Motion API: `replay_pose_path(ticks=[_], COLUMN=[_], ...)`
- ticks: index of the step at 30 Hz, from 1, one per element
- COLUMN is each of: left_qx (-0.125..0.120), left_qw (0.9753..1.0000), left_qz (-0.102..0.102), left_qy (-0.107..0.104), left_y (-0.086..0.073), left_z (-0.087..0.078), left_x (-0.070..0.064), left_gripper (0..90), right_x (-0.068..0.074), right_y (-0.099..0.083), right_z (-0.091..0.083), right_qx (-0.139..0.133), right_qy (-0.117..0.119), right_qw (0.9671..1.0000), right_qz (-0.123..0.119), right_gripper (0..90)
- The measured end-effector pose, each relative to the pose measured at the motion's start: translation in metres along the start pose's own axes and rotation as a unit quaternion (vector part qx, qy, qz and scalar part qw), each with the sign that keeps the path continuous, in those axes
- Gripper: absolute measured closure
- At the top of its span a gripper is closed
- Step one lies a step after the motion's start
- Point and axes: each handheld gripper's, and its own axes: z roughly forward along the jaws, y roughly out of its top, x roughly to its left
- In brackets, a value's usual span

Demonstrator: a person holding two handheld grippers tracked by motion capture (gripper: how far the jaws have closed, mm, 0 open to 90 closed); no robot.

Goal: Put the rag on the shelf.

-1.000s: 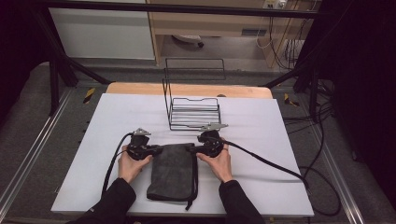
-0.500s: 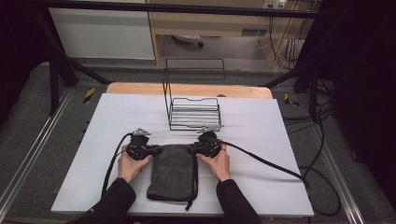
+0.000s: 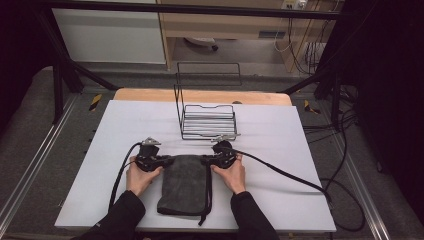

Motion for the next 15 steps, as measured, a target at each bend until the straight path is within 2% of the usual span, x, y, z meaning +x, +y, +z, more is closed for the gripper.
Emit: replay_pose_path(ticks=[9, 15], left_qx=[-0.003, -0.009], left_qw=[0.9999, 0.9996], left_qz=[-0.011, -0.019], left_qy=[-0.008, -0.019], left_y=[0.0004, 0.0012], left_z=[-0.0016, -0.0058], left_x=[0.0019, 0.0052], left_gripper=[77.9, 78.9], right_x=[-0.0006, 0.0004], right_y=[0.0023, 0.003], right_z=[-0.002, -0.0047], right_qx=[0.004, -0.001], right_qy=[0.006, 0.009], right_qw=[0.9998, 0.9998], right_qz=[0.017, 0.017], right_gripper=[78.9, 79.4])
